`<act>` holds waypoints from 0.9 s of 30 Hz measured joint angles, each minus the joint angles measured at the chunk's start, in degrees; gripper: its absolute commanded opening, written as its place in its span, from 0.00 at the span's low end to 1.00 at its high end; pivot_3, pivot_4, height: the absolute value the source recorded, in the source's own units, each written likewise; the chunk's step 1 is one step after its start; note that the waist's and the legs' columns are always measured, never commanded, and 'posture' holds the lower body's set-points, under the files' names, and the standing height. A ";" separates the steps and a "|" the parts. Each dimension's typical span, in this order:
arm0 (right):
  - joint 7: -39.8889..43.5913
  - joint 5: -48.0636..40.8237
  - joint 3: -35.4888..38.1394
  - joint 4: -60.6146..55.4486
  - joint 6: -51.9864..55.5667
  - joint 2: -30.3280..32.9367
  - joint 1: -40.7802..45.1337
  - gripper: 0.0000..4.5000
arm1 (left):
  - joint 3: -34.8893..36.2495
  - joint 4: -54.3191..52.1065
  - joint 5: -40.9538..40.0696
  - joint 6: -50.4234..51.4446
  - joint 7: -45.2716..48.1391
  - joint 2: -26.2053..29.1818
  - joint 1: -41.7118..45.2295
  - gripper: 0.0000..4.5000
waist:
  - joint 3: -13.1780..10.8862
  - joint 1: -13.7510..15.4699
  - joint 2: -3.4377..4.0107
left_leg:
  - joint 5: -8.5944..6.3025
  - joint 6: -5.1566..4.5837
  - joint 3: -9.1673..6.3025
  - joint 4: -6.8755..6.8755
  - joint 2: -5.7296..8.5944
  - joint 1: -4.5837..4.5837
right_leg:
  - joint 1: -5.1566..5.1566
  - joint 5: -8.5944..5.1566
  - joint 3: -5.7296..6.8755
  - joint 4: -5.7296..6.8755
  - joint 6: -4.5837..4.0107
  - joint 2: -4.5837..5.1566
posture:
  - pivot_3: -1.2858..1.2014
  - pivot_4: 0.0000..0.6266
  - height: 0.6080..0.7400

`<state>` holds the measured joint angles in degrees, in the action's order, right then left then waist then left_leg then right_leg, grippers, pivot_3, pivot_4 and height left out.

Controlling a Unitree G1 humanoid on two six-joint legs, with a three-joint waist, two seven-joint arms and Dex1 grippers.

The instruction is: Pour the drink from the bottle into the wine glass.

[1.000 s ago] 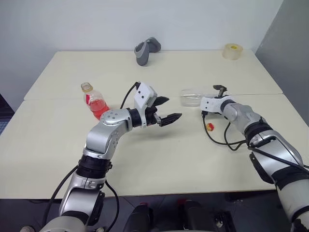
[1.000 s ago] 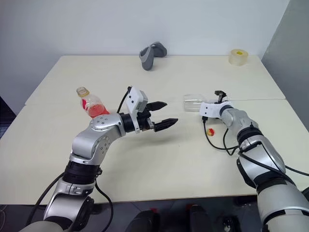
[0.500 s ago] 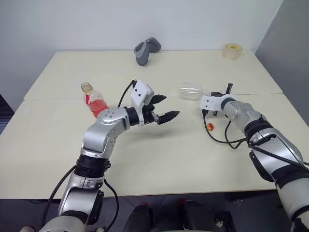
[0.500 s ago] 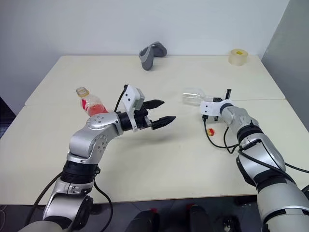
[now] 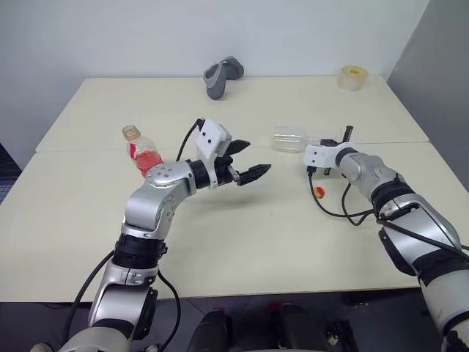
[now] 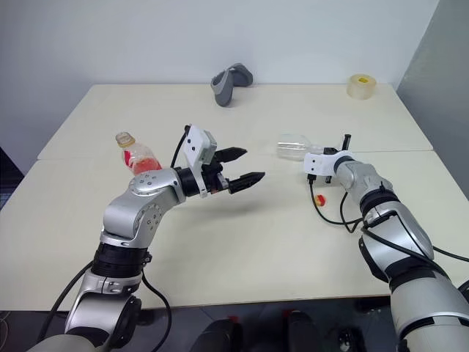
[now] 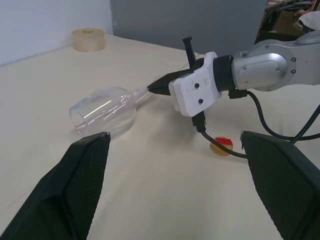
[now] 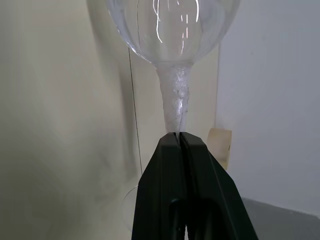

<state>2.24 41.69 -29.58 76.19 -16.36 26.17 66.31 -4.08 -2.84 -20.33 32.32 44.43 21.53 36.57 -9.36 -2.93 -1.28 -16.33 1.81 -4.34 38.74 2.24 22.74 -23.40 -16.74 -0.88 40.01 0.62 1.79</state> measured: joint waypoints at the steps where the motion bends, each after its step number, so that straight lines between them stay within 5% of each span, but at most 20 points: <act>1: -0.01 0.01 -0.03 0.00 -0.30 0.11 0.00 0.00 | 0.00 0.00 0.00 0.00 -0.01 0.00 0.00 1.00 | 0.00 0.00 0.00 | 0.00 0.00 0.00 0.00 0.00 0.00 | 0.00 0.00 0.00 0.00 0.00 0.00 | 0.52 0.24 1.00; 27: 7.11 -4.81 1.69 -14.85 -20.61 3.05 -9.41 0.00 | 3.50 -9.01 -6.17 6.09 0.96 7.93 -7.45 1.00 | -0.01 -0.20 0.01 | 0.00 -0.01 0.02 0.01 -0.01 0.00 | 0.01 0.01 -0.01 -0.01 0.02 0.01 | 0.52 0.24 1.00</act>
<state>9.35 36.88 -27.90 61.34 -36.97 29.22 56.90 -0.59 -11.85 -26.50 38.41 45.39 29.46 29.12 -9.37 -3.13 -1.27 -16.33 1.80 -4.32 38.75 2.23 22.75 -23.40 -16.73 -0.89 40.00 0.64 1.80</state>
